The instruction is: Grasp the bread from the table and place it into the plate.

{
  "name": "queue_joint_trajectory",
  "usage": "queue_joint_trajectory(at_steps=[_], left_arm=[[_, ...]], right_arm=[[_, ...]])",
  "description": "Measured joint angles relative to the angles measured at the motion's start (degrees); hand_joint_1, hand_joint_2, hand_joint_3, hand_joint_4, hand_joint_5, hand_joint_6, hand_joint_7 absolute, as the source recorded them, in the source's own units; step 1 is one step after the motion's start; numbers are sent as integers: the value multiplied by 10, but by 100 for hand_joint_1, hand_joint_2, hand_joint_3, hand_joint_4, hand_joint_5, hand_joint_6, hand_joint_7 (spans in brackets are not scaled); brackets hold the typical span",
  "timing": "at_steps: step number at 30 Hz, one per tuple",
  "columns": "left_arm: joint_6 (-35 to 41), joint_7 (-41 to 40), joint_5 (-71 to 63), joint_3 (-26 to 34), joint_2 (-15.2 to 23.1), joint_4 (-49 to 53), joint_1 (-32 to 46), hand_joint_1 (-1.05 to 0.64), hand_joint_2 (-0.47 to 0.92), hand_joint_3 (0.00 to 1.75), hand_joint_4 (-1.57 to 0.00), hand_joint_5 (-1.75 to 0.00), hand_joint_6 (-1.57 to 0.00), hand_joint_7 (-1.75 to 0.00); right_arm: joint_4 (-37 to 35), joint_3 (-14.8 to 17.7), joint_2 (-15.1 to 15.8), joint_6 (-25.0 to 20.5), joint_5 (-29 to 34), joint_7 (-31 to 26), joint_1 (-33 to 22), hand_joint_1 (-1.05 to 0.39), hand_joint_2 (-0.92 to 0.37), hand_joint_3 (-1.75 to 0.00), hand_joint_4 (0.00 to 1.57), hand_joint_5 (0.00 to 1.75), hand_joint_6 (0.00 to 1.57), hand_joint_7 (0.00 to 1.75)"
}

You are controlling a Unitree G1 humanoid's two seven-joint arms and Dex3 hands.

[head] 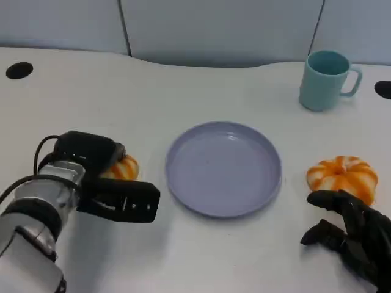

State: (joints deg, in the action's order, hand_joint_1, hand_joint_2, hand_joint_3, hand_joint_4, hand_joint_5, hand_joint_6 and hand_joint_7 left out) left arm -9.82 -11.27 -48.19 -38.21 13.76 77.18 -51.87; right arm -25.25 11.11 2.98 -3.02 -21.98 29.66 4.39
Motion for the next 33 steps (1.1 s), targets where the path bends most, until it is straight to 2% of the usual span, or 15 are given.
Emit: queue_joint_trajectory(at_steps=[1,4,6,8,9,15,18,21,27,30,31,33], left_arm=[[-3,-2,2,1,3,-1,0,-26,92,28,-60,-172,-55,-155],[-19,-16,6,7,14,-2,4,-25,92,30,-60,-174,-53,-152],[-34,-28,9,11,23,-3,5,-24,92,27,-61,-175,-48,-162],[-41,-31,15,16,31,-3,5,-24,92,26,-62,-175,-47,-165],[-42,-32,17,19,33,-2,5,-19,92,29,-66,-175,-52,-169],[-120,-86,89,94,42,-8,22,-13,92,44,-70,-175,-58,-174],[-124,-88,92,100,44,-8,22,-11,90,43,-71,-175,-60,-171],[-158,-117,94,109,49,-11,27,-10,88,38,-74,-175,-61,-173],[-199,-158,93,112,63,-20,27,-7,86,40,-80,-175,-65,-175],[-219,-171,92,112,63,-27,23,-5,70,67,-83,-175,-67,-175],[-225,-176,92,112,61,-30,19,-3,61,79,-83,-175,-67,-175],[-237,-184,87,108,58,-36,4,-2,56,86,-84,-175,-68,-175]], right_arm=[[0,0,0,0,0,-1,0,-43,-92,-25,60,142,57,101],[0,-2,0,0,0,-4,0,-44,-92,-25,58,142,56,101],[0,-3,-1,0,0,-4,0,-44,-92,-24,58,141,57,101],[1,-3,-2,0,0,-9,0,-43,-92,-23,59,141,57,101],[1,-3,-2,0,0,-11,0,-43,-92,-24,59,141,57,101],[4,-6,-2,0,0,-19,0,-43,-92,-24,60,139,57,100],[5,-8,-2,0,0,-21,0,-43,-92,-24,60,139,58,100],[9,-11,-3,0,2,-27,-2,-44,-92,-24,61,138,59,99],[9,-14,-2,3,4,-27,-2,-43,-92,-27,60,141,59,98],[4,-14,-2,6,5,-27,0,-44,-92,-26,61,142,61,98],[1,-13,-1,8,6,-28,2,-44,-92,-26,61,142,60,98],[-3,-14,-1,8,7,-29,7,-44,-92,-26,61,143,60,98]])
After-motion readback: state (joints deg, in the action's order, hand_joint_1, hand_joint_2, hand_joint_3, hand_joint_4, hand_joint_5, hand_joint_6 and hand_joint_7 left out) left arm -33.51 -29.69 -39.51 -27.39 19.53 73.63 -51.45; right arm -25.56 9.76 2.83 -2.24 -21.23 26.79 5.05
